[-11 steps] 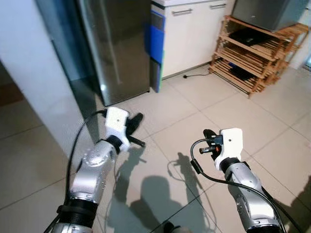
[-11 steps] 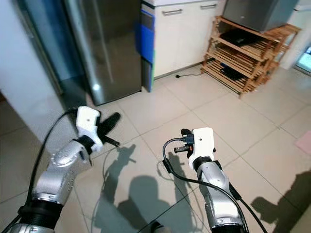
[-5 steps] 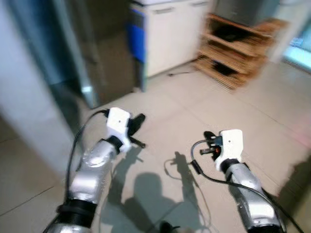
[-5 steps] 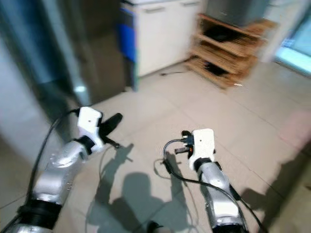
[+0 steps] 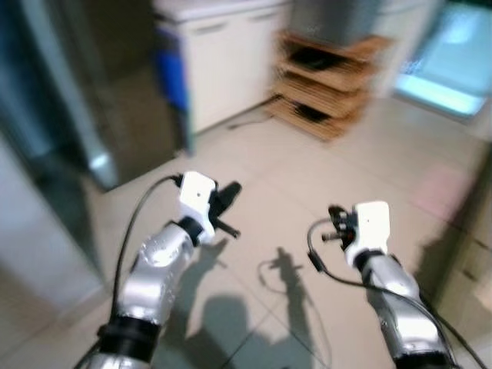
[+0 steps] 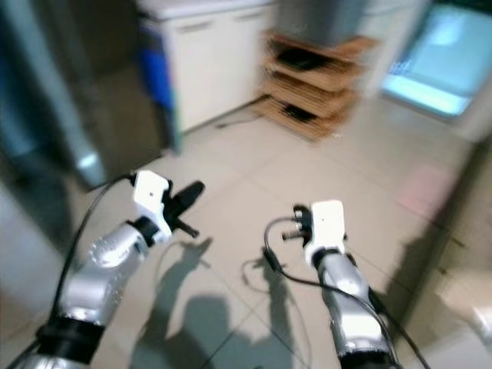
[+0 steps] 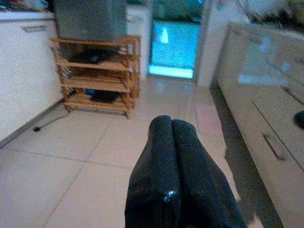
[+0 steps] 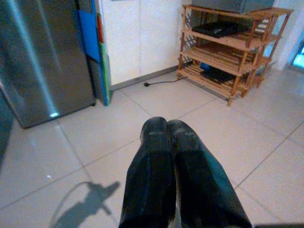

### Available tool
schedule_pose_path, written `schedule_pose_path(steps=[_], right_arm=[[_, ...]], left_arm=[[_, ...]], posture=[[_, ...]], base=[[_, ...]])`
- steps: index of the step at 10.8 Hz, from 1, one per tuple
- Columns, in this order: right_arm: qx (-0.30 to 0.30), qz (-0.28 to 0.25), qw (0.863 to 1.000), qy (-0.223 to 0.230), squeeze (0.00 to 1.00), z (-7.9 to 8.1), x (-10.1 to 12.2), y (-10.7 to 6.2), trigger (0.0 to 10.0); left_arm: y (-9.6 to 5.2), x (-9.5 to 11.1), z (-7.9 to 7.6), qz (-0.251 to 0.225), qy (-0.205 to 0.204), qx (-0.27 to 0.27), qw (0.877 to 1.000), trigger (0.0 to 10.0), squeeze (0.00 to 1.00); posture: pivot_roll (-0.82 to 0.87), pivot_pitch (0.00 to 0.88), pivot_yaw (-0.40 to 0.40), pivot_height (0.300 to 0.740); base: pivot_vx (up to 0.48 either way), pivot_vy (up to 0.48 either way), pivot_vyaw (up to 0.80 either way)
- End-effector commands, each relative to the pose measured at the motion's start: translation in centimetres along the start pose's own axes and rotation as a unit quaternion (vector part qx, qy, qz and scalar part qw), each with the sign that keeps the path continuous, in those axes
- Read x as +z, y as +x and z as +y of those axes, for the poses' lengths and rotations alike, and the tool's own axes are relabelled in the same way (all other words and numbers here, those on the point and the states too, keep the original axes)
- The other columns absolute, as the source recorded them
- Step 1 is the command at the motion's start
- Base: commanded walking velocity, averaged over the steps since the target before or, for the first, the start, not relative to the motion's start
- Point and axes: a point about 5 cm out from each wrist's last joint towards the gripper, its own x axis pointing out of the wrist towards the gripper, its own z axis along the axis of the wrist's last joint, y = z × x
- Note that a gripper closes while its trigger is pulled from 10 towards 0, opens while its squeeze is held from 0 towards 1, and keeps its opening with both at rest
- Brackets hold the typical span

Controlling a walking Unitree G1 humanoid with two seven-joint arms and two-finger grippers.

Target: Setting the table

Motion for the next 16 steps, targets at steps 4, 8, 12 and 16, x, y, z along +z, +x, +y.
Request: schedule_pose_path(steps=[4,8,12,16], right_arm=[[-0.01,-0.005,1.0,-0.005,0.0,-0.5,0.1,-0.2,10.0],[-0.097,-0.091,0.991,-0.03,0.0,-2.7,3.1,-0.4,10.0],[-0.11,-0.089,0.989,-0.032,0.0,-2.7,2.3,-1.1,10.0],[-0.13,-0.06,0.988,-0.052,0.0,-2.8,1.6,-1.0,10.0]], left_arm=[[0.3,0.5,0.0,-0.006,0.019,-0.001,1.0,10.0,0.0],[0.4,2.5,1.5,-0.064,0.011,0.053,0.996,10.0,0.0],[0.4,2.1,0.9,-0.065,-0.011,0.039,0.997,10.0,0.0],[0.7,1.7,0.6,-0.046,0.005,0.029,0.999,10.0,0.0]], posture=[[-0.03,0.0,0.001,0.74],[-0.03,0.0,0.004,0.74],[-0.03,0.004,0.009,0.74],[-0.04,0.008,0.012,0.735]], base=[[0.0,0.0,-0.61],[0.0,0.0,-0.57],[0.0,0.0,-0.53],[0.0,0.0,-0.38]])
